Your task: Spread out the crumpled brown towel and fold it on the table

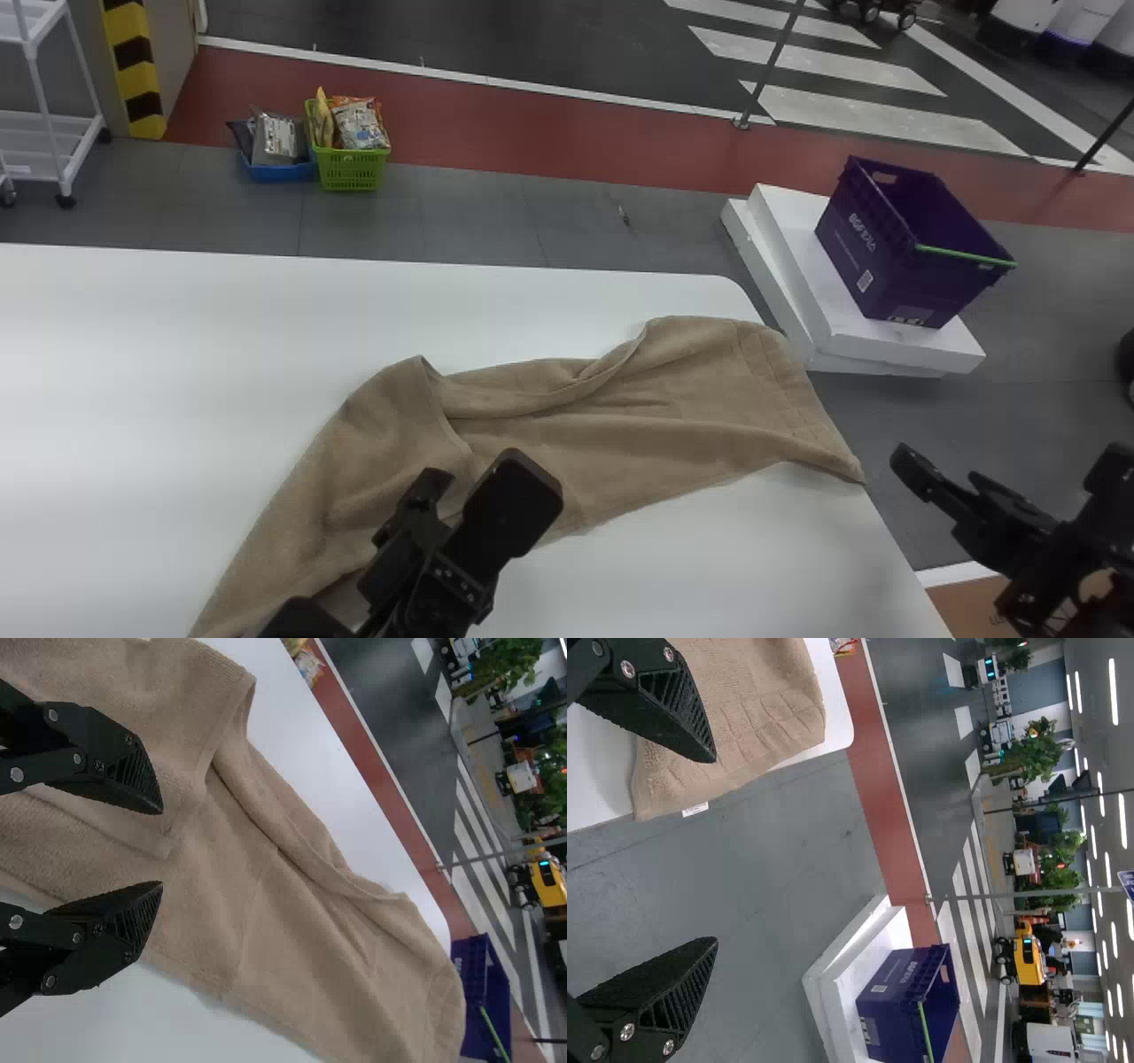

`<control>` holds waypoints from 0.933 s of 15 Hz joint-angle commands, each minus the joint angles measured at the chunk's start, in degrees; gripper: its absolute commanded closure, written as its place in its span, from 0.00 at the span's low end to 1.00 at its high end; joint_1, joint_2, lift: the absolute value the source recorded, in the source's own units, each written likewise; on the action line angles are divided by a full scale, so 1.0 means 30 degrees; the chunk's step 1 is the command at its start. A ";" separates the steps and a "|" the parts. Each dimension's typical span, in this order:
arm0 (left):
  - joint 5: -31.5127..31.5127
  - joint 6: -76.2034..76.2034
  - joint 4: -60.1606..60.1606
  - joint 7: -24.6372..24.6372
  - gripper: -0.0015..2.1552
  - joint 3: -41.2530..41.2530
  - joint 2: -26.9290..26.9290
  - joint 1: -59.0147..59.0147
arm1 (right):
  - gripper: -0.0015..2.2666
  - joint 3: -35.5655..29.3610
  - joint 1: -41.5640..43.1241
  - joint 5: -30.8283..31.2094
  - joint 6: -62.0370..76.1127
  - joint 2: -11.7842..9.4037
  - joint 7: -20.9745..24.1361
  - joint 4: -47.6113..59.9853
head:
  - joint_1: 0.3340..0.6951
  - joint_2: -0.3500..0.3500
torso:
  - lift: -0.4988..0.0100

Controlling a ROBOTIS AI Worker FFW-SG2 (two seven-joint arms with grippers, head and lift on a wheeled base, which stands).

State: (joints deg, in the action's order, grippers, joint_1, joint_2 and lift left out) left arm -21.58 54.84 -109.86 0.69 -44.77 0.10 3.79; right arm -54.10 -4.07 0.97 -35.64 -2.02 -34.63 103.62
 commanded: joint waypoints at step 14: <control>-0.0044 0.0632 0.0703 0.0122 0.46 0.0187 -0.0084 -0.0707 | 0.04 0.0161 0.0009 -0.0293 0.0526 -0.0353 0.0088 -0.0730 | 1.00 0.00 | 0.73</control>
State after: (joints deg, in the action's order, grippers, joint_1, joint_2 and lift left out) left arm -21.59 56.43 -106.98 1.05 -44.33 0.09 1.47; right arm -53.70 -4.04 0.09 -33.89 -3.22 -34.36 101.28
